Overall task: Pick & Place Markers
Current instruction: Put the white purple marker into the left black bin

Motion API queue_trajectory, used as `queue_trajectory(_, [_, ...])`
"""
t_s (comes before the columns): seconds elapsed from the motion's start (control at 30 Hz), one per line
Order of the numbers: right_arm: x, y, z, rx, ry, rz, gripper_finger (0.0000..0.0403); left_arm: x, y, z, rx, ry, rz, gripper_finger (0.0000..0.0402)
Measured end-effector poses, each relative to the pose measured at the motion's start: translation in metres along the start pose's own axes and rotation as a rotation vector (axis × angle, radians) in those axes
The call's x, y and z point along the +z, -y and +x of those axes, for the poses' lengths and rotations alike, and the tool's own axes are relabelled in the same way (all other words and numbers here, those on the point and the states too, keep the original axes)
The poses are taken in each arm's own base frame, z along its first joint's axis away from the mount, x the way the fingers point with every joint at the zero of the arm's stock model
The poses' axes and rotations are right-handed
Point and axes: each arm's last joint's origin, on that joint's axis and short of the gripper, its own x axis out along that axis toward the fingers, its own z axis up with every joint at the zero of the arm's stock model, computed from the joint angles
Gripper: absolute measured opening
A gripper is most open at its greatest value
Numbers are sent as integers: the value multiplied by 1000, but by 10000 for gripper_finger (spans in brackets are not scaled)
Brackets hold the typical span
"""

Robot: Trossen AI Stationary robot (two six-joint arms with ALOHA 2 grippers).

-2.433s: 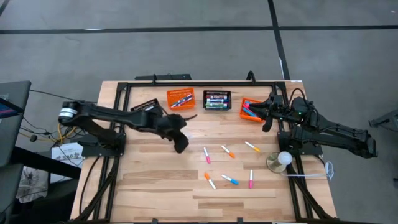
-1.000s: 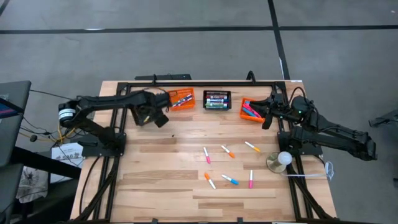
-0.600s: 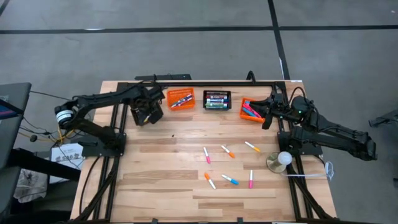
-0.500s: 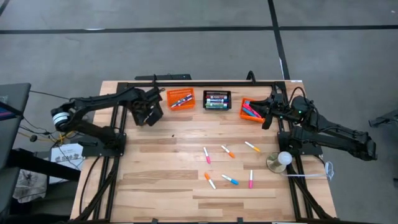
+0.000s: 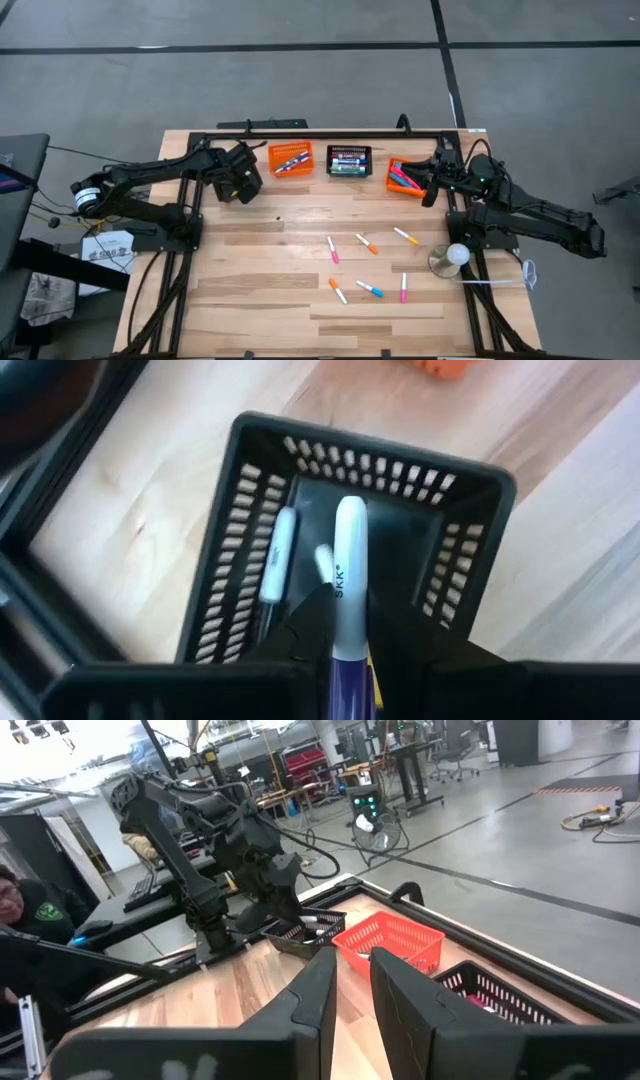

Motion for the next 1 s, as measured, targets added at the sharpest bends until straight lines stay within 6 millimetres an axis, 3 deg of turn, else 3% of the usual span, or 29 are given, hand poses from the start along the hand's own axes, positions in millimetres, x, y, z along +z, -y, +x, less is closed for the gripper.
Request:
queue_trajectory(0.33, [0, 0, 0, 0, 0, 0, 56, -4, 4, 26, -31, -22, 14, 53])
queue_trajectory(1.0, [0, 0, 0, 0, 1, 1, 56, -14, -5, 40, -21, -22, 6, 68])
